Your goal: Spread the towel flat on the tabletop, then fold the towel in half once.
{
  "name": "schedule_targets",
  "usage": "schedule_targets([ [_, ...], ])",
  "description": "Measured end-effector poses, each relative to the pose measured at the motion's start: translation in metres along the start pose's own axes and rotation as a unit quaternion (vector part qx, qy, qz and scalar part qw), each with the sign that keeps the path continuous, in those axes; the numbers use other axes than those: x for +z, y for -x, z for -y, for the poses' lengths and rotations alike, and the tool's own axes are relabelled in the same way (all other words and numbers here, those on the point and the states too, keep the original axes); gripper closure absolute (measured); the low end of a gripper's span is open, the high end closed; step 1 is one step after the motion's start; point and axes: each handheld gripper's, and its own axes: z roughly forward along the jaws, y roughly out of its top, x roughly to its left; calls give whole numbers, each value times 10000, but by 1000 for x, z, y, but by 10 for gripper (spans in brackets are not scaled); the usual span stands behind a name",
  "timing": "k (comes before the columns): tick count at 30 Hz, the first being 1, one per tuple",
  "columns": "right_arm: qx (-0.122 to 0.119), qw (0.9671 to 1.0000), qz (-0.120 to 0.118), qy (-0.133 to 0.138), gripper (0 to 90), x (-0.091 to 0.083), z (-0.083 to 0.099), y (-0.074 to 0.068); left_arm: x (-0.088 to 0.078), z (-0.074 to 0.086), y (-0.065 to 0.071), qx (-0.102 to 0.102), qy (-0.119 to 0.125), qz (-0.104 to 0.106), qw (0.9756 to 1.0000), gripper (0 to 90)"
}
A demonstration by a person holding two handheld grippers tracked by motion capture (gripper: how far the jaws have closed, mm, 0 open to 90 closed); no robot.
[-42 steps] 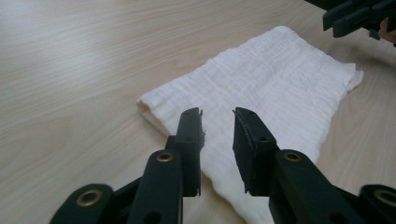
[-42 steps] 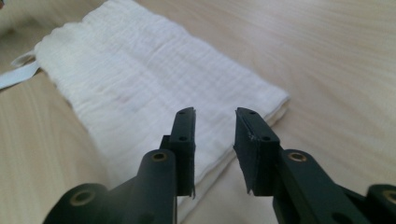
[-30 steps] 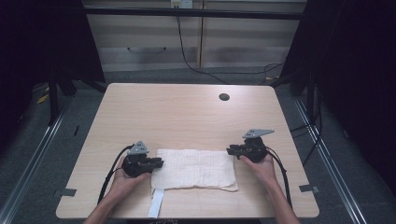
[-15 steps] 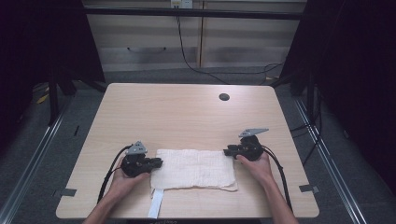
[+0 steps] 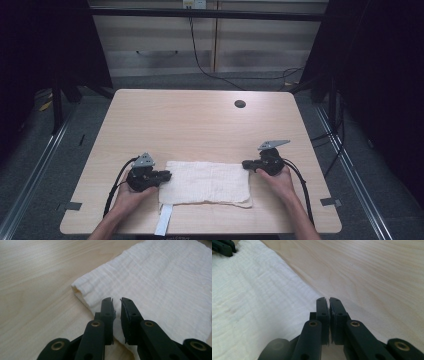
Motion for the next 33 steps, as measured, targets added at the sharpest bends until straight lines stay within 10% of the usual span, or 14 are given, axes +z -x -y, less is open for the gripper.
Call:
schedule_targets([
  [9, -95, 9999, 38, 60, 876, 3, -1, -3, -15, -17, -14, -114, 459, -129, 9988, 704],
  [19, -68, 9999, 28, 113, 875, 5, -1, -2, 15, -27, -37, -323, 216, -86, 9992, 587],
  [33, -41, 9997, -11, 243, 876, 7, -1, -3, 24, -24, -30, -72, 9, -21, 10000, 617],
])
